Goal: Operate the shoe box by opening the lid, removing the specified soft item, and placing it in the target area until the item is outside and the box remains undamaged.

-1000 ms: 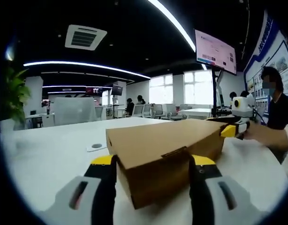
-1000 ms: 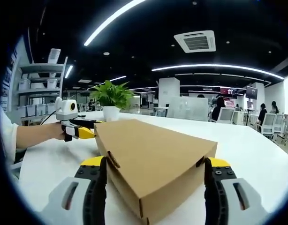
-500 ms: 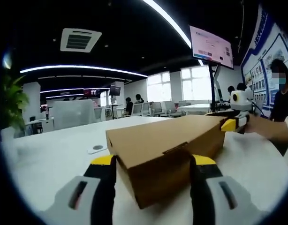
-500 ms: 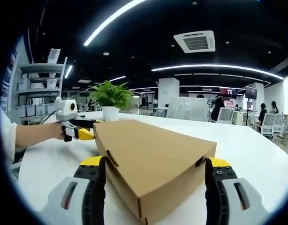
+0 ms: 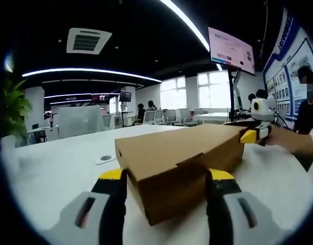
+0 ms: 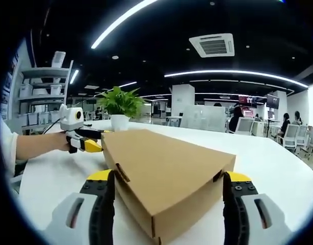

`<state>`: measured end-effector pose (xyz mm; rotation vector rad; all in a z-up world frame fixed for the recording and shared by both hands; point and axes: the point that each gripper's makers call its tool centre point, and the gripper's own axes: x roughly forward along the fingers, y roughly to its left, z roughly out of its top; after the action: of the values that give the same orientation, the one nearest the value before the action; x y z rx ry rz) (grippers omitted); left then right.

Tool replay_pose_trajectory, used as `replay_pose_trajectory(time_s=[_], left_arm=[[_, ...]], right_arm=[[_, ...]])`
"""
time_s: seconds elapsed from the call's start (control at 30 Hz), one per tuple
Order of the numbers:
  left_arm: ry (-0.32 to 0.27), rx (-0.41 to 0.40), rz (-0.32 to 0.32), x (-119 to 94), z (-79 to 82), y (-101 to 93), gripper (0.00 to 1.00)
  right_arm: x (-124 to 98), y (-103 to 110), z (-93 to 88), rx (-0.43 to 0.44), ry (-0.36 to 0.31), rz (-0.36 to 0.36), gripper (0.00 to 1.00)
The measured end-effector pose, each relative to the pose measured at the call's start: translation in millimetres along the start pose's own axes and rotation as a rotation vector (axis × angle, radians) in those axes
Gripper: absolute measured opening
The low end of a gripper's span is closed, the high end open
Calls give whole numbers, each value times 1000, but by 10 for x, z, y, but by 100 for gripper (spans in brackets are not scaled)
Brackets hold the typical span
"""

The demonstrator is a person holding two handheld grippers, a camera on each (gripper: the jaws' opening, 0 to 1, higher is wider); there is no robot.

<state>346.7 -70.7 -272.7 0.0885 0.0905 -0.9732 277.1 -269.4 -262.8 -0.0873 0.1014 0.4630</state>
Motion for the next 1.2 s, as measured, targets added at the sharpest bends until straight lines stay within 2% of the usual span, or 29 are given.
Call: replay_pose_trajectory(time_s=[0.13, 0.67, 0.73, 1.2], left_arm=[[21, -2, 11, -7, 1, -11, 63], [-12, -39, 36, -123, -5, -108, 62], [-26, -69, 36, -138, 8, -108, 61], [-29, -64, 73, -234, -5, -198, 61]], right_arm=[[-8, 2, -3, -1, 12, 13, 89], [-53, 60, -11, -8, -5, 47, 88], [-59, 68, -12, -8, -1, 52, 88], [-92, 85, -4, -10, -5, 83, 88]])
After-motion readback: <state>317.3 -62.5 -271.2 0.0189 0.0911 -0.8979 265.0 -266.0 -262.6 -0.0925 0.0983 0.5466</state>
